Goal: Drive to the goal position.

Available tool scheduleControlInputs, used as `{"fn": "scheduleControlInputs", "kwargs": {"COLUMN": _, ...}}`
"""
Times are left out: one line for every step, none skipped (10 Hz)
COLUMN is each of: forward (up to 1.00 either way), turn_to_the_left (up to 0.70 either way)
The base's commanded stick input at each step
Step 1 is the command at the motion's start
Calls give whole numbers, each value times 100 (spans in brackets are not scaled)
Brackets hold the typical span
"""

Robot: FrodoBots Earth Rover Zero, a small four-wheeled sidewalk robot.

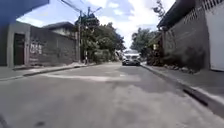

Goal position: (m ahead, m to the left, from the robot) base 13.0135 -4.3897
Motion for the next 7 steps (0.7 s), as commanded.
{"fn": "scheduleControlInputs", "kwargs": {"forward": 100, "turn_to_the_left": 0}}
{"fn": "scheduleControlInputs", "kwargs": {"forward": 100, "turn_to_the_left": 0}}
{"fn": "scheduleControlInputs", "kwargs": {"forward": 100, "turn_to_the_left": 0}}
{"fn": "scheduleControlInputs", "kwargs": {"forward": 100, "turn_to_the_left": 0}}
{"fn": "scheduleControlInputs", "kwargs": {"forward": 100, "turn_to_the_left": 0}}
{"fn": "scheduleControlInputs", "kwargs": {"forward": 100, "turn_to_the_left": 0}}
{"fn": "scheduleControlInputs", "kwargs": {"forward": 100, "turn_to_the_left": 0}}
